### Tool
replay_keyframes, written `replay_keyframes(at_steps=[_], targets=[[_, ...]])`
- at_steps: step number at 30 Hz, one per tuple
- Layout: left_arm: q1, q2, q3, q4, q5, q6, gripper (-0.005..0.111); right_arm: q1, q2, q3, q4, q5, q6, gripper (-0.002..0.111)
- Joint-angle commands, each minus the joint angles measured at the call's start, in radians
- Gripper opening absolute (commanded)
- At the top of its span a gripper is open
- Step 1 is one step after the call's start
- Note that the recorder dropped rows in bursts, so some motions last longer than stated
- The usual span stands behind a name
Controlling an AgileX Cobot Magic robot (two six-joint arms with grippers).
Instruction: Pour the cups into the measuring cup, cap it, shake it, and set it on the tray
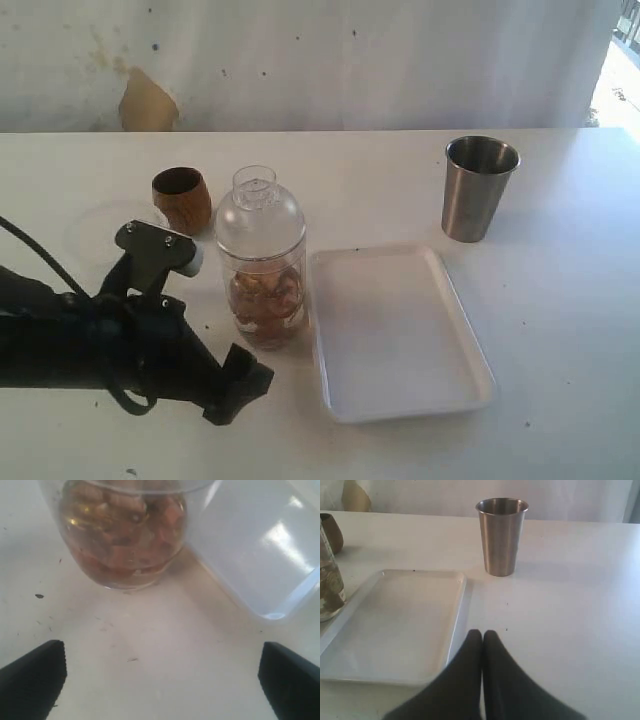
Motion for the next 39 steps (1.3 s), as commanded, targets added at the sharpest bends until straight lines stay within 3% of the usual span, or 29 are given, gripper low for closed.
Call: replay_keyframes(at_steps=[1, 7, 16, 24, 26, 27, 29, 31, 32, 39], targets=[[-0.003, 0.034, -0.023, -0.01, -0.047, 0.05, 0.105, -0.004, -0.005, 0.007, 0.0, -0.009, 0.004, 0.0], [-0.003, 0.04, -0.097, -0.008, -0.124, 0.053, 0.105, -0.004, -0.005, 0.007, 0.0, -0.009, 0.004, 0.0], [-0.003, 0.017, -0.109, 0.004, 0.06, 0.053, 0.105, -0.004, -0.005, 0.007, 0.0, -0.009, 0.004, 0.0], [-0.003, -0.139, -0.109, 0.096, 0.093, 0.042, 0.104, -0.004, -0.005, 0.007, 0.0, -0.009, 0.004, 0.0], [-0.003, -0.204, -0.109, 0.102, 0.081, 0.042, 0.096, -0.004, -0.005, 0.007, 0.0, -0.009, 0.004, 0.0], [-0.003, -0.241, -0.109, 0.113, 0.067, 0.042, 0.085, -0.004, -0.005, 0.007, 0.0, -0.009, 0.004, 0.0], [-0.003, -0.311, -0.109, 0.136, 0.025, 0.042, 0.052, -0.004, -0.005, 0.007, 0.0, -0.009, 0.004, 0.0], [-0.001, -0.395, -0.109, 0.138, -0.016, 0.042, 0.01, -0.004, -0.005, 0.007, 0.0, -0.009, 0.004, 0.0], [-0.001, -0.43, -0.109, 0.148, -0.029, 0.052, 0.001, -0.004, -0.005, 0.007, 0.0, -0.009, 0.004, 0.0], [-0.001, -0.708, -0.109, 0.161, -0.16, 0.056, 0.0, -0.004, -0.005, 0.007, 0.0, -0.009, 0.004, 0.0]])
